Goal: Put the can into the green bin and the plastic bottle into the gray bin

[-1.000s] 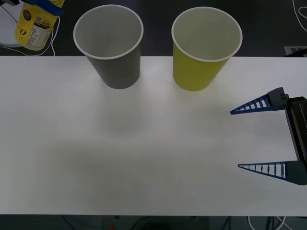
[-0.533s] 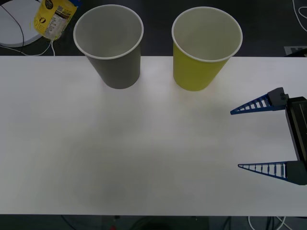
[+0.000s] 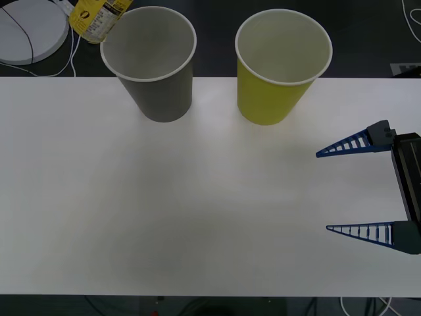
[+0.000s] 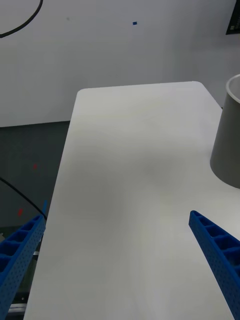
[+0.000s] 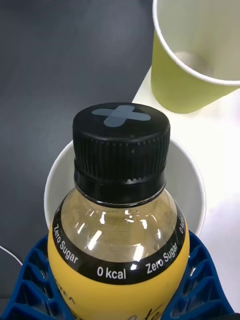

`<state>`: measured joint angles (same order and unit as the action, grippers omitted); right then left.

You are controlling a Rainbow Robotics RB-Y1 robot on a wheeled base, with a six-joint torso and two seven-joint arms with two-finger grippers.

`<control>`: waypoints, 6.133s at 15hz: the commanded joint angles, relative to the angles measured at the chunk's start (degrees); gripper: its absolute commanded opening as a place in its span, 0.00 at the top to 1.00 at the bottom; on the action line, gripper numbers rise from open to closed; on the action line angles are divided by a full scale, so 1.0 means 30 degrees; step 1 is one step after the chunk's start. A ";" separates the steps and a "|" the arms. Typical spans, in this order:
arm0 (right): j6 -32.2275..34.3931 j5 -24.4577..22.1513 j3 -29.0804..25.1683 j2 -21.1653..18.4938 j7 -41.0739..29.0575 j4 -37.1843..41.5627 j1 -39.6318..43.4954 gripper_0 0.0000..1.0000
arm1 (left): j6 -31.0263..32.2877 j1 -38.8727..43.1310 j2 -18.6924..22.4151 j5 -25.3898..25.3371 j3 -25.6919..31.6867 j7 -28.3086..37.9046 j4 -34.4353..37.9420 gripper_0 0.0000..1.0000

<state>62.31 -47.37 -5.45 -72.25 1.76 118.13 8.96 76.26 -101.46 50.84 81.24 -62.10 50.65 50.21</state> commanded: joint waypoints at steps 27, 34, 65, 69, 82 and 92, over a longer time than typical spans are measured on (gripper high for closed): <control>0.0000 0.0000 0.0000 0.0000 0.0000 0.0000 0.0000 0.00 | 0.1503 -0.0398 -0.0923 -0.0332 -0.0510 -0.2030 -0.1415 0.00; 0.0000 0.0000 0.0000 0.0000 0.0000 0.0000 0.0000 0.00 | 0.1386 -0.0163 0.2974 -0.2910 -0.1887 -0.2059 0.2569 0.00; 0.0000 0.0000 0.0000 0.0000 0.0000 0.0000 0.0000 0.00 | -0.5499 1.0003 1.2730 -1.4160 -0.1829 -1.2489 1.2940 0.00; 0.0000 0.0000 0.0000 0.0000 0.0000 0.0000 0.0000 0.00 | -0.6114 1.0794 1.2583 -1.4688 -0.1800 -1.3778 1.2970 0.00; 0.0000 0.0000 0.0000 0.0000 0.0000 0.0000 0.0000 0.00 | -0.6377 2.2659 0.9126 -0.8213 1.2117 -1.0086 1.6134 0.00; 0.0000 0.0000 0.0000 0.0000 0.0000 0.0000 0.0000 0.00 | -0.6348 3.0745 0.7515 -0.3614 2.0700 -0.4930 2.3692 0.00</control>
<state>62.31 -47.37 -5.45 -72.25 1.76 118.12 8.96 57.20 -10.56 73.41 70.36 -1.15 35.70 120.01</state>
